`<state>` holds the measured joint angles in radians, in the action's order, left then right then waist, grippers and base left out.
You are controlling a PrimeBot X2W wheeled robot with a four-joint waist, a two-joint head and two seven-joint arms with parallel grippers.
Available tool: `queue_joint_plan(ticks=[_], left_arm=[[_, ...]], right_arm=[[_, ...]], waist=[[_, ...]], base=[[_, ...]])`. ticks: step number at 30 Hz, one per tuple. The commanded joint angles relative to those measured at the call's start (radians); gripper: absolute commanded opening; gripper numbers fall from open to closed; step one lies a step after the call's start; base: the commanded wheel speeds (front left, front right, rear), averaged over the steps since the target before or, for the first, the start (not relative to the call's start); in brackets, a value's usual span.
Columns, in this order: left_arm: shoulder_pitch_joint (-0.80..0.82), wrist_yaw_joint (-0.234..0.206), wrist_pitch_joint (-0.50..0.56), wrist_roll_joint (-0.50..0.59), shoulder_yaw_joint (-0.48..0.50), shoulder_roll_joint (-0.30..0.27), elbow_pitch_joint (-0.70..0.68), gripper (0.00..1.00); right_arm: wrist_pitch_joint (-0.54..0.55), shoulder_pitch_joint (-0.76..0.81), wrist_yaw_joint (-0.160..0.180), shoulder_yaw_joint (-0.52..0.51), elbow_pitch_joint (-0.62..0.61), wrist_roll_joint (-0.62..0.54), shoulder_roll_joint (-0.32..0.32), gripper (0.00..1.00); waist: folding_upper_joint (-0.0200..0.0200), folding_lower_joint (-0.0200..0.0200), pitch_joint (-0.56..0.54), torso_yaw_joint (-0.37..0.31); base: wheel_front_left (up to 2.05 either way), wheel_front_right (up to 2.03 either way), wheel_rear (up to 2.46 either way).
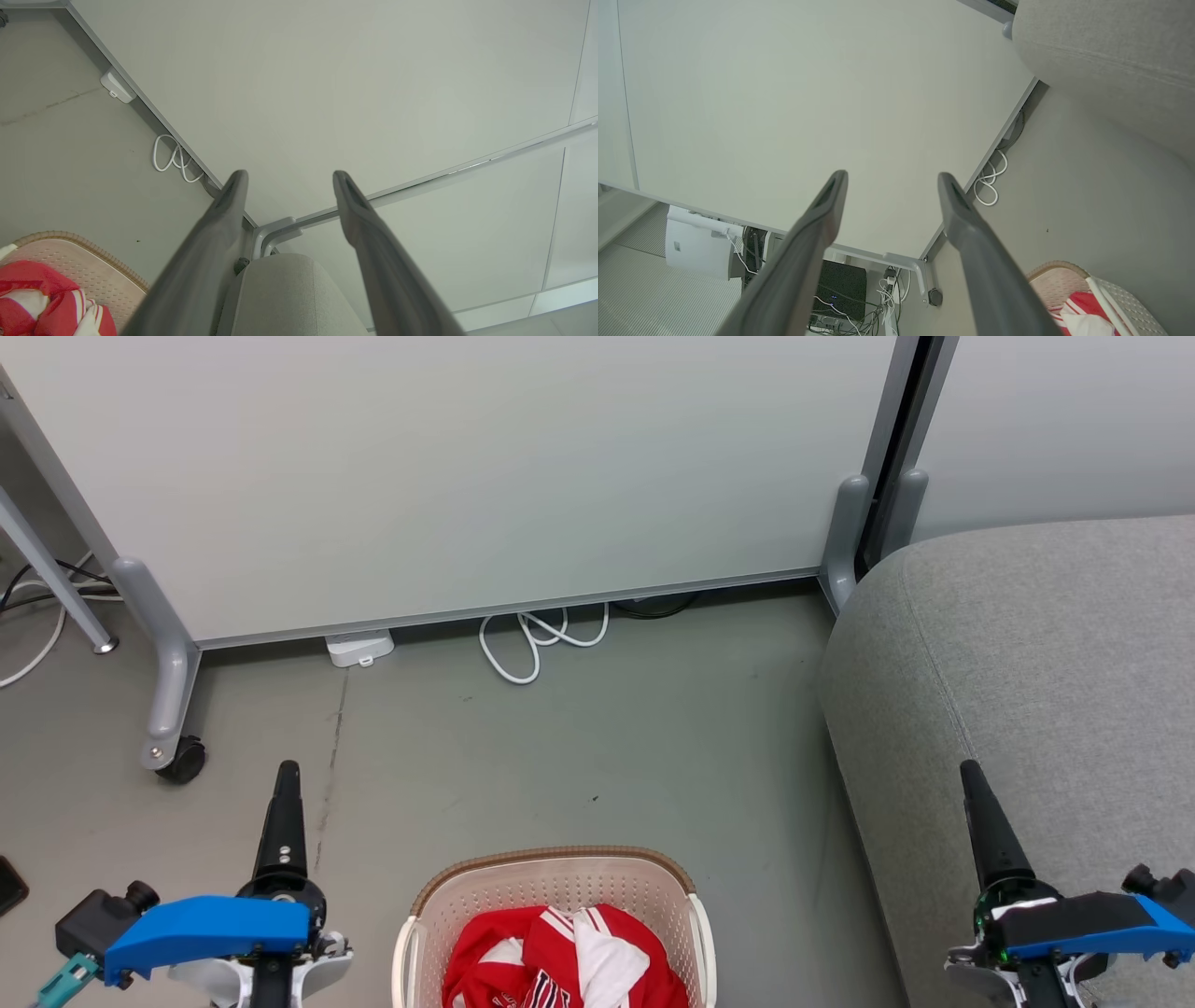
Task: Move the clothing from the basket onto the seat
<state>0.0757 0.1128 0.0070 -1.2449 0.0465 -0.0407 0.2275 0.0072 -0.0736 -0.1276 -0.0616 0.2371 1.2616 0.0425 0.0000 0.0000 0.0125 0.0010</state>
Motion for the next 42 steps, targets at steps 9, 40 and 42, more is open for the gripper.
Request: queue_joint_plan(ticks=[9, 40, 42], left_arm=[[0.037, -0.024, -0.042, 0.225, -0.056, -0.008, -0.020, 1.00], [0.057, -0.048, -0.142, 0.659, -0.161, -0.010, 0.032, 1.00], [0.058, -0.049, -0.147, 0.681, -0.166, -0.010, 0.032, 1.00]], right_arm=[[-0.042, -0.028, -0.002, 0.038, -0.040, -0.236, 0.006, 1.00], [-0.143, -0.029, -0.003, 0.097, 0.006, -0.695, 0.008, 1.00], [-0.148, -0.030, -0.003, 0.100, 0.006, -0.719, 0.008, 1.00]], waist=[[0.0000, 0.0000, 0.003, 0.001], [0.0000, 0.0000, 0.002, 0.007], [0.0000, 0.0000, 0.003, 0.007]], base=[[0.00, 0.00, 0.00], [0.00, 0.00, 0.00], [0.00, 0.00, 0.00]])
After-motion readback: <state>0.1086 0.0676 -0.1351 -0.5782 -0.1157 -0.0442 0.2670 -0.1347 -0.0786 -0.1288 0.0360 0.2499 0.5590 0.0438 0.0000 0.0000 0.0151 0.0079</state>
